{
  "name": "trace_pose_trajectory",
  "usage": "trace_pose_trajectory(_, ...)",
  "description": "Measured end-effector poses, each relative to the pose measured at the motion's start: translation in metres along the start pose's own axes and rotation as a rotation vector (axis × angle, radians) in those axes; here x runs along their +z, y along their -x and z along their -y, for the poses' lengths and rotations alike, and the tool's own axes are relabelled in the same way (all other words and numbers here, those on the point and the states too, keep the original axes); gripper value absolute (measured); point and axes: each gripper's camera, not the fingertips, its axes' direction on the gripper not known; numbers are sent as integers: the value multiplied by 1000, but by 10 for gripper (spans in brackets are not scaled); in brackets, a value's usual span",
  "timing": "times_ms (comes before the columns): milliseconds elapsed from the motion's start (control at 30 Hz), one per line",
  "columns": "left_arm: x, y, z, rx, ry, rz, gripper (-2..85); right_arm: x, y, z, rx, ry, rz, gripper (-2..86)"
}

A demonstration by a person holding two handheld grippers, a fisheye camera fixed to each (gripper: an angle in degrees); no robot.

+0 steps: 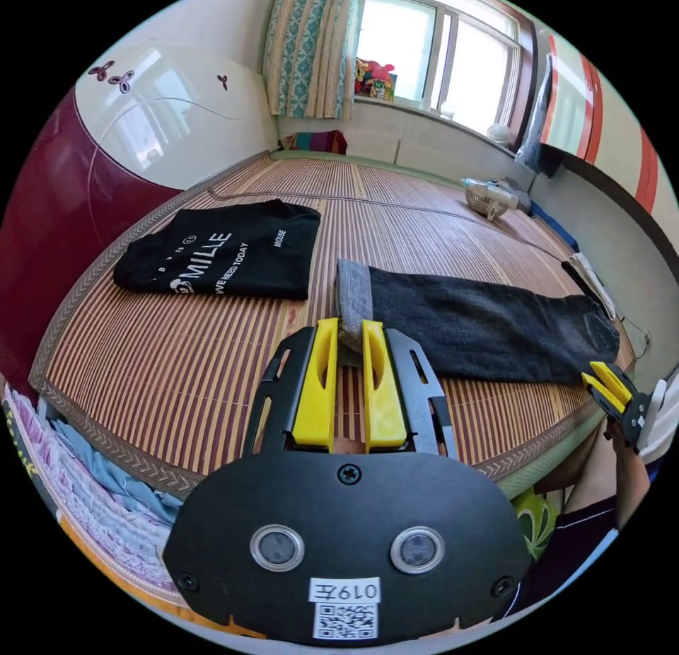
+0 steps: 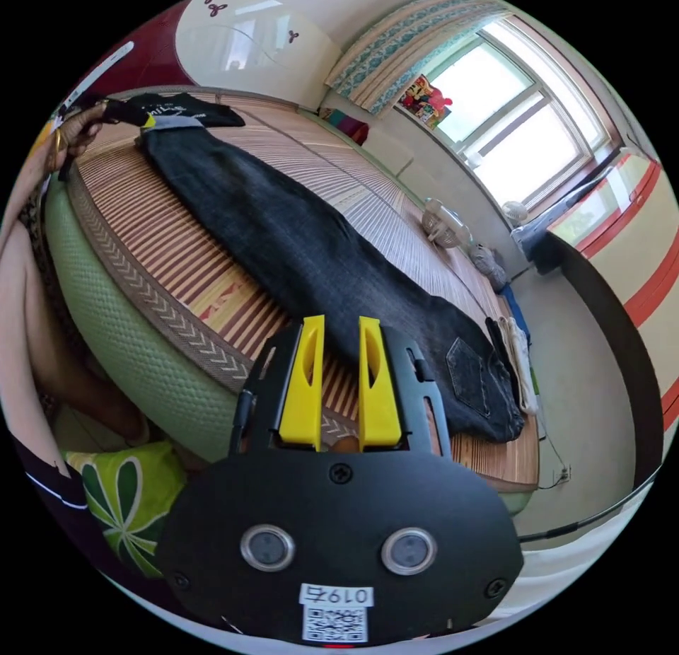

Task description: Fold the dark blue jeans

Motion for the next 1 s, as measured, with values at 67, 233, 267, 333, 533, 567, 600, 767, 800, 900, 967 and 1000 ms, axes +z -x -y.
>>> trace_pose_trajectory(67,12,-3,-1,-5,41,17,40,2,-35,2,80,-20,55,79)
trace_pose_trajectory(233,11,-8,-3,-36,69,30,51,18,-146,25,199,-70,165,76)
trace_pose_trajectory(267,8,-9,-4,-46,74,34,56,28,-186,31,245,-67,228,70)
trace_pose_trajectory(333,0,-13,-7,-59,55,87,56,46,-248,37,339,-65,295,64)
trace_pose_trajectory(533,-20,-76,-3,91,-174,157,16,114,-309,76,-12,70,203,83)
trace_pose_trajectory(567,-13,-90,1,120,-176,103,15,128,-304,82,-117,103,177,89)
trace_pose_trajectory(600,-8,-97,4,133,-168,84,14,136,-302,85,-166,121,171,91)
trace_pose_trajectory(767,42,-145,29,156,-47,56,12,208,-308,91,-434,282,179,87)
trace_pose_trajectory(800,46,-148,31,153,-37,41,13,215,-311,91,-446,293,179,87)
trace_pose_trajectory(900,66,-163,36,145,17,15,14,244,-335,93,-453,316,220,86)
trace_pose_trajectory(967,85,-170,37,151,78,64,15,263,-353,91,-439,350,328,73)
trace_pose_trajectory(1000,90,-171,37,149,99,76,16,267,-356,89,-440,363,345,66)
